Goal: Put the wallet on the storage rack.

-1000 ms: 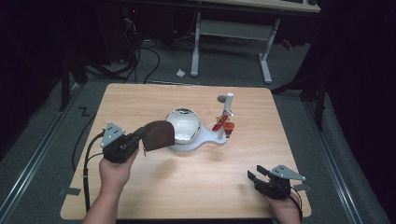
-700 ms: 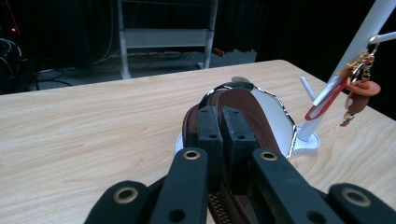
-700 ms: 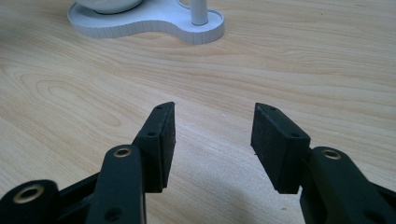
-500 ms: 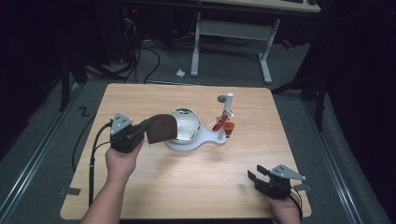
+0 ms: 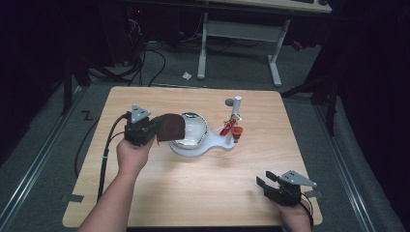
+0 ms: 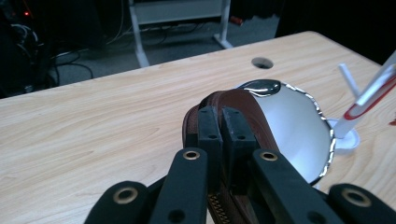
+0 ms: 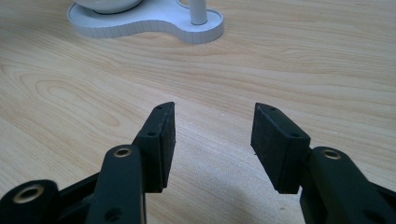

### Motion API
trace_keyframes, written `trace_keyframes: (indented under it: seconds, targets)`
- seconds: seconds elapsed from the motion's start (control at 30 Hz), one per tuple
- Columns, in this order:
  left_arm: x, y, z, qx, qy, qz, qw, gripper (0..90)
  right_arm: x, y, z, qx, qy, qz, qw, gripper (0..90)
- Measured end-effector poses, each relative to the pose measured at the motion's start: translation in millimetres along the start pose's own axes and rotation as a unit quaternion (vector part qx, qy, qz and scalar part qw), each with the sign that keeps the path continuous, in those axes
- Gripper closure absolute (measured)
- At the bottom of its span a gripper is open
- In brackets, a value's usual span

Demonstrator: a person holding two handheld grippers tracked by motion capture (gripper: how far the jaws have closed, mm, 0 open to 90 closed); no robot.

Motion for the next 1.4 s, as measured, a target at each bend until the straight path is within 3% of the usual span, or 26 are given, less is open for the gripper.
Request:
trace_keyframes:
  seconds: [0.37, 0.53, 0.87, 1.4]
  targets:
    - [-9.7, 19.8, 14.9, -0.032, 0.018, -0.037, 0.9986, 86.8, -0.3, 0.0, -1.7, -0.004, -0.003, 0.000, 1.0000, 50.3]
    - [-8.5, 31.0, 22.4, -0.039, 0.016, -0.048, 0.9980, 86.5, -0.8, -0.2, -2.2, -0.005, -0.005, 0.001, 1.0000, 50.3]
    - [-5.7, 50.5, 32.6, -0.045, 0.012, -0.048, 0.9978, 86.5, -0.5, -0.8, -2.6, -0.007, -0.004, 0.002, 1.0000, 50.4]
    - [-2.8, 61.6, 34.8, -0.049, 0.000, -0.038, 0.9981, 83.3, 0.0, -1.1, -3.0, -0.009, -0.005, 0.002, 0.9999, 50.5]
Point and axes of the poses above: each handheld gripper's, and its own axes: y roughly forward along the jaws, x roughly out of its underside, z roughly to its right, the point moved 7 cm from there along y, roughly forward along the jaws, and after that the axes turned 4 degrees about -z, right-handed, at the moved point
